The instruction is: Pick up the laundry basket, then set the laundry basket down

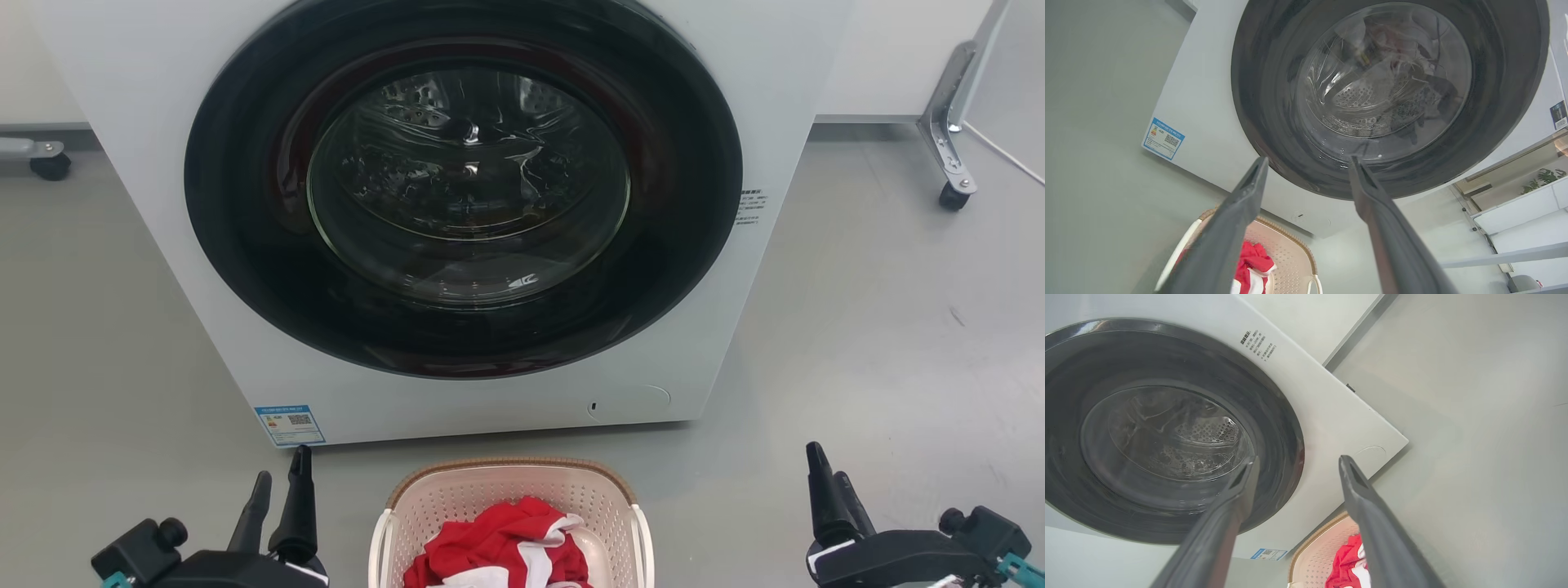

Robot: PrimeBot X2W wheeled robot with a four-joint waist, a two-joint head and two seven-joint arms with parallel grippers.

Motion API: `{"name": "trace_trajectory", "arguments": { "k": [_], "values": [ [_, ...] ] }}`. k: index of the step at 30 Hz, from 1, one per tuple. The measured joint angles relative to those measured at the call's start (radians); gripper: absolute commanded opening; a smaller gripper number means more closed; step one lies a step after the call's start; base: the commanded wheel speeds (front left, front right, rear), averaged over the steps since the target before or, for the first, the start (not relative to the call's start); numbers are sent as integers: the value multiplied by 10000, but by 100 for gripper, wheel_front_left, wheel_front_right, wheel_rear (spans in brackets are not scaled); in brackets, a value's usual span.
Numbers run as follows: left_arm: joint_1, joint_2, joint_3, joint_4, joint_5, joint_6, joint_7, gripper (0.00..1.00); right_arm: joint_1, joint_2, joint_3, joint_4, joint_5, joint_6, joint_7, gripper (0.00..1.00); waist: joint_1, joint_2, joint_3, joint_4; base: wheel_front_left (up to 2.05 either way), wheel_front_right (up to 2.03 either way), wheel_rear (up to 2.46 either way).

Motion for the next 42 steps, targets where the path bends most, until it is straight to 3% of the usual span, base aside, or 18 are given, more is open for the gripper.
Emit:
{"name": "trace_trajectory", "arguments": {
  "k": [21, 42],
  "values": [
    [105, 151, -711, -713, 4019, 606, -819, 100, -47, -75, 953, -307, -3526, -533, -802, 100, 0, 0, -19, 15, 0, 0, 0],
    [476, 199, -1174, -1404, 7168, 1133, -1622, 100, -46, -102, 1632, -725, -6562, -1055, -1593, 100, 0, -1, -69, 28, 0, 0, 0]
  ]
}}
